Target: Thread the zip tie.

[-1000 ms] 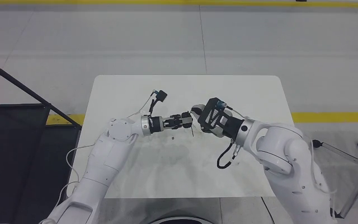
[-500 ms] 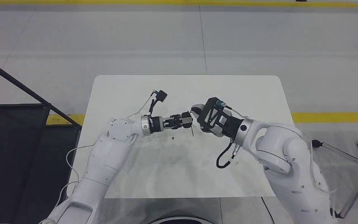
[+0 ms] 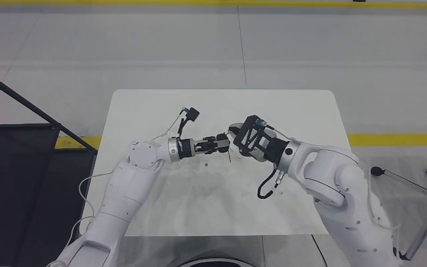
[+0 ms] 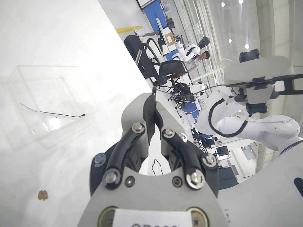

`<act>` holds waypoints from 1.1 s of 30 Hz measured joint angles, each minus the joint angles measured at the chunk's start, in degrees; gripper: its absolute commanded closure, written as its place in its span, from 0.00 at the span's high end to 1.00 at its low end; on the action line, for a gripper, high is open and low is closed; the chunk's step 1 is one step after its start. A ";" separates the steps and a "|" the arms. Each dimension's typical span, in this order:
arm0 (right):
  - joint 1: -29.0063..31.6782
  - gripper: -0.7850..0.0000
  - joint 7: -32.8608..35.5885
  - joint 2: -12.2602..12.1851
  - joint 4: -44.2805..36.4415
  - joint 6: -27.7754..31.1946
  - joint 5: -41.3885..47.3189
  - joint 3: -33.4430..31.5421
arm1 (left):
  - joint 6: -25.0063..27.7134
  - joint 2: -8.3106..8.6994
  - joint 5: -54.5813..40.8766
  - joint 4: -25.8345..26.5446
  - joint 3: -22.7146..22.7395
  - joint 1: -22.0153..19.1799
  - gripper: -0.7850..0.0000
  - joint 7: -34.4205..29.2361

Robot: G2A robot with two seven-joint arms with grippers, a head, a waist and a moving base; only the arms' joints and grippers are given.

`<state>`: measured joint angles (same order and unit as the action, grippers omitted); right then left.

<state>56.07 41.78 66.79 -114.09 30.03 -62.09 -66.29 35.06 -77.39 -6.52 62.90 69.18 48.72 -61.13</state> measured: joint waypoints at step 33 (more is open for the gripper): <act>-0.15 0.00 -2.41 -0.03 -1.06 -0.68 -7.09 2.34 | 0.00 0.00 0.00 0.00 0.00 0.00 0.00 0.00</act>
<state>55.93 39.37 66.76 -115.15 29.35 -69.18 -63.95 35.06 -77.39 -6.52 62.90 69.18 48.72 -61.13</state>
